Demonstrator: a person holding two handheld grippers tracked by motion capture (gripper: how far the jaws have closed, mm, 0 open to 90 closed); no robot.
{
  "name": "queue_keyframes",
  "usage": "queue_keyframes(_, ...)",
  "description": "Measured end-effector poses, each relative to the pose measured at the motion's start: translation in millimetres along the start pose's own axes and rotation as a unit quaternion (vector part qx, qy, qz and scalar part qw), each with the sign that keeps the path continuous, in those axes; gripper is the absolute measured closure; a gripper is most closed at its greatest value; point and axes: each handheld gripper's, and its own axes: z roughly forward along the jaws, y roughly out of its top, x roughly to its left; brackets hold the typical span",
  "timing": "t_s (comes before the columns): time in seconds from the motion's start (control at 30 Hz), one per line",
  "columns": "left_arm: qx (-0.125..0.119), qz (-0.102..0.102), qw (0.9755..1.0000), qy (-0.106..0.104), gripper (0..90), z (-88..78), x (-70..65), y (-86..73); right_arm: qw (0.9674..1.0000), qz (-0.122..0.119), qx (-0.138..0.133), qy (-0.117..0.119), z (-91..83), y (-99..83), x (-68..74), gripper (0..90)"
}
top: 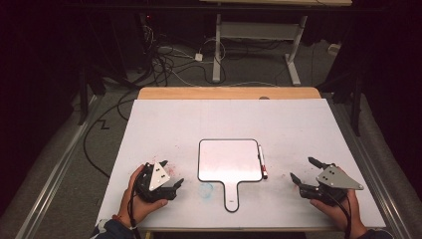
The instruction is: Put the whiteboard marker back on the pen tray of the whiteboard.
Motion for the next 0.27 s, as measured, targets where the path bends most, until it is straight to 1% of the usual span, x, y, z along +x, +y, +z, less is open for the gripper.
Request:
queue_keyframes(0.1,-0.005,-0.006,1.0,0.004,21.2,-1.3,-0.5,0.1,1.0,-0.004,0.003,0.004,-0.1,0.8,2.0,23.7)
queue_keyframes(0.2,-0.001,-0.003,0.9999,0.01,21.2,-3.1,-2.5,-0.7,0.9999,-0.007,-0.002,0.01,-2.5,2.6,3.7,23.1)
queue_keyframes(0.27,-0.002,-0.003,0.9999,0.012,21.1,-2.3,-2.4,1.0,0.9999,-0.008,-0.004,0.009,-3.8,3.7,3.9,22.8)
